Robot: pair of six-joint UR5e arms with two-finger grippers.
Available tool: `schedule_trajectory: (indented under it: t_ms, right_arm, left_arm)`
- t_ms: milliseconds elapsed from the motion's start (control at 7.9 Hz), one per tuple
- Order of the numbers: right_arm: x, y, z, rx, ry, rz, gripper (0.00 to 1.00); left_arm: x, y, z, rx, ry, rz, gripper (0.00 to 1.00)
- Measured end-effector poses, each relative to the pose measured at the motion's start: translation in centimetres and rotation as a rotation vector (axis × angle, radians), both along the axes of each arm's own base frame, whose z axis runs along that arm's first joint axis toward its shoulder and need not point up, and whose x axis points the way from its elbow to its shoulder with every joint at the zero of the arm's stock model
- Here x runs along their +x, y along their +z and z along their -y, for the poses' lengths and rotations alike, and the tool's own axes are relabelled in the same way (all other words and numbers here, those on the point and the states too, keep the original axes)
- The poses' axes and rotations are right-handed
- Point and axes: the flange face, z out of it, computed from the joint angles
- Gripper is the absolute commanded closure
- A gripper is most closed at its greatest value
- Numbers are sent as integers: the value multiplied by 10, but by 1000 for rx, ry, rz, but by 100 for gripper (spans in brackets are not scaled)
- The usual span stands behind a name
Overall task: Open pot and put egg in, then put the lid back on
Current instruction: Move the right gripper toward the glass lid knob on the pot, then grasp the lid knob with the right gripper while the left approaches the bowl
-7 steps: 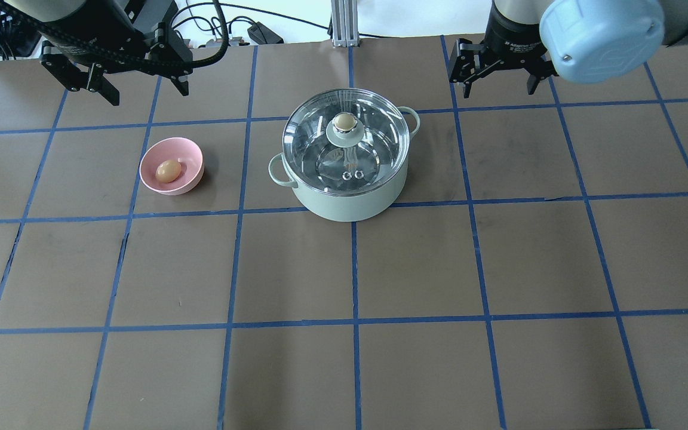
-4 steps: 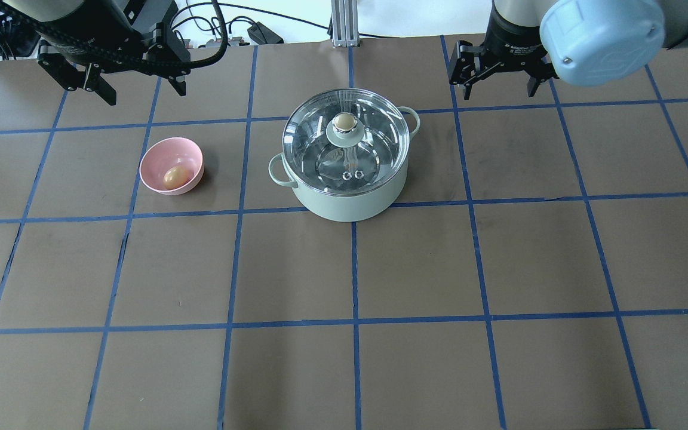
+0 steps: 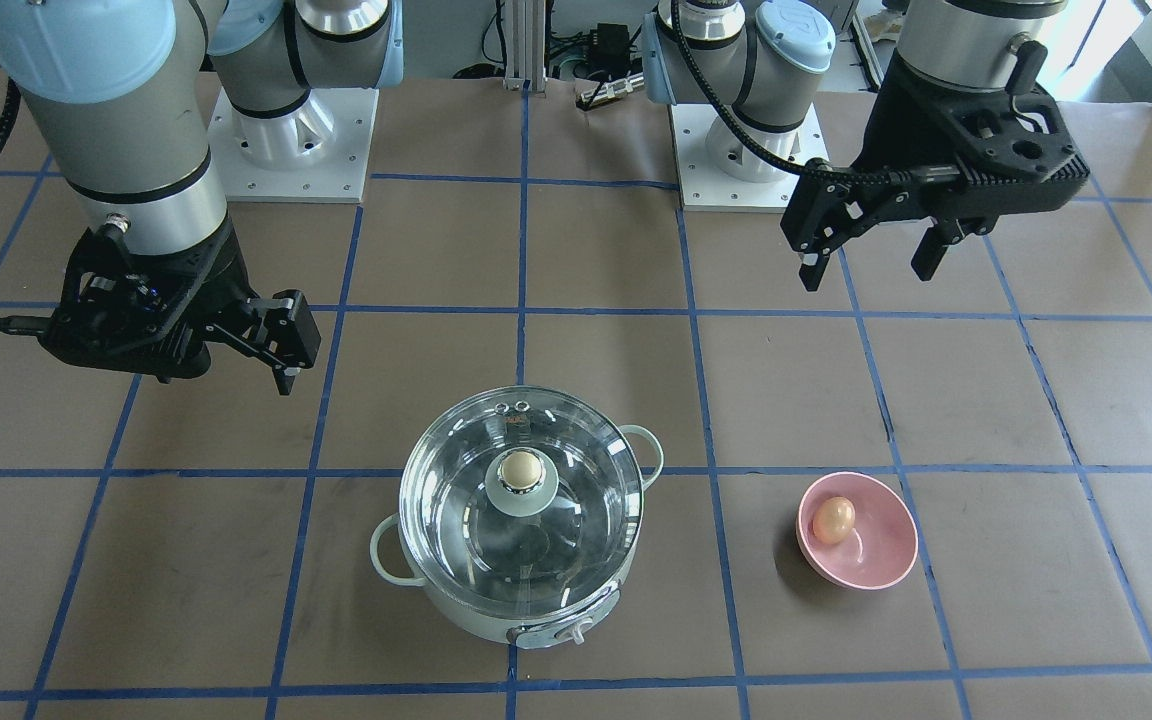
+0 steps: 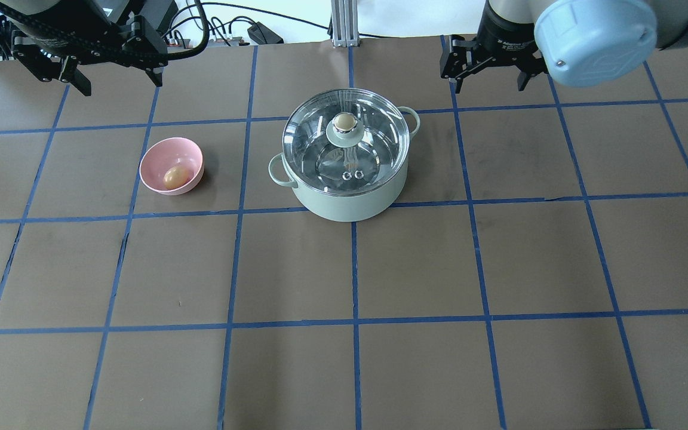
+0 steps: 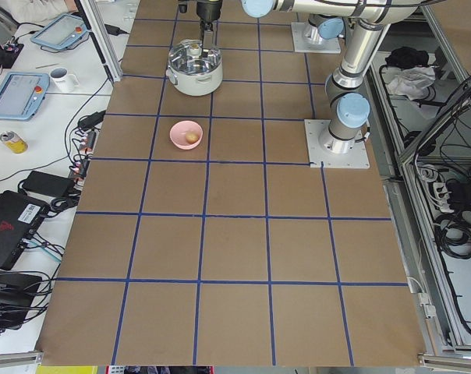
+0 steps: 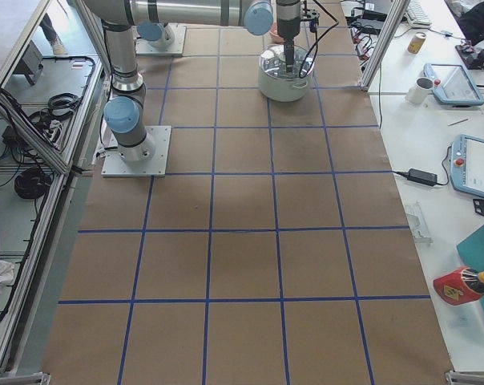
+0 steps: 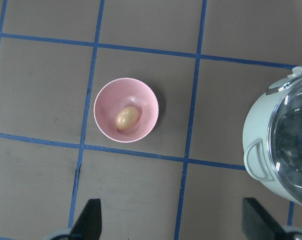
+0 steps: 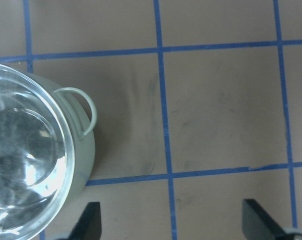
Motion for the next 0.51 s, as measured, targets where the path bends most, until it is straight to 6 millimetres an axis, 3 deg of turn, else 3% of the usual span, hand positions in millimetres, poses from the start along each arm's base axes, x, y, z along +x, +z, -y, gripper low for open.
schedule_trajectory:
  t_ms: [253,506]
  right_arm:
    - [37,-7,11,-52,5,82,0]
    - [106,-29,17,-68,-13,131,0]
  left_arm:
    - [30,-19,19,26,87,-10,0]
    - [58,-59,43,91,218,-32,0]
